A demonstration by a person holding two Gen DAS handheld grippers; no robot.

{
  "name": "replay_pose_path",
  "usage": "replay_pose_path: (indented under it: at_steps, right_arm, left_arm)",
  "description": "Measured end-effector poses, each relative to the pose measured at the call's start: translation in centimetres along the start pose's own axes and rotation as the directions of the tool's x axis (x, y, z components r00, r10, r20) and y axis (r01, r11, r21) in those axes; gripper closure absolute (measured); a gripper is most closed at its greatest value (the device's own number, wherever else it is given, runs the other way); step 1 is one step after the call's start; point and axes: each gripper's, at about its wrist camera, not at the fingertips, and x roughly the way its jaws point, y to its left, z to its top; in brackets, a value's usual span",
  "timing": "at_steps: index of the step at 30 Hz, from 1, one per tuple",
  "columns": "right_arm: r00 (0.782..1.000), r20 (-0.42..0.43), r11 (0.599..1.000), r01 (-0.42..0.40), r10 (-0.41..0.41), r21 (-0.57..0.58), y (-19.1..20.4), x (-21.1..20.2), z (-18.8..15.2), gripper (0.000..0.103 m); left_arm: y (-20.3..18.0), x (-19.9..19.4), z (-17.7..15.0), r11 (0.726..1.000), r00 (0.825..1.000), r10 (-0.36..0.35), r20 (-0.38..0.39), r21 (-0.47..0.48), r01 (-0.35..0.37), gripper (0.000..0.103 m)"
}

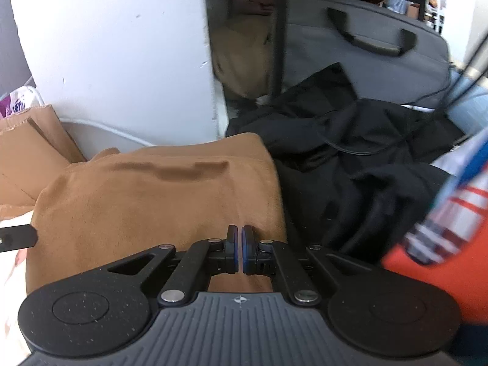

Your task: Fold clothes

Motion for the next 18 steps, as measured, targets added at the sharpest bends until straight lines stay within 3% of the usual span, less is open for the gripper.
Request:
replay_pose_path:
  at_steps: [2, 10, 15, 18]
  right_arm:
    - [1.000, -0.010, 1.000, 0.025, -0.025, -0.003, 0.1, 0.9, 0.3, 0.100]
    - [0.996, -0.024, 0.996, 0.090, -0.090, 0.004, -0.4, 3.3, 2.8, 0.098]
    - [0.994, -0.052, 0.995, 0.097, -0.097, -0.011, -0.7, 4.8, 4.9, 0.098]
    - [0.996, -0.024, 0.996, 0.082, -0.083, -0.025, -0.3, 3.6, 5.8, 0.100]
  left_arm:
    - [-0.1, 0.8, 0.1, 1.000, 1.000, 0.006, -0.019, 0.013, -0.006, 0.078]
    - [-0.3, 2.7, 0.1, 0.997, 0.998, 0.047, -0.048, 0.056, -0.044, 0.081]
    - [-0.3, 3.0, 0.3, 0.996, 0.997, 0.063, -0.046, 0.071, -0.059, 0.082]
    - [-0.2, 2.4, 0.4, 0.997, 0.997, 0.057, -0.043, 0.063, -0.054, 0.085]
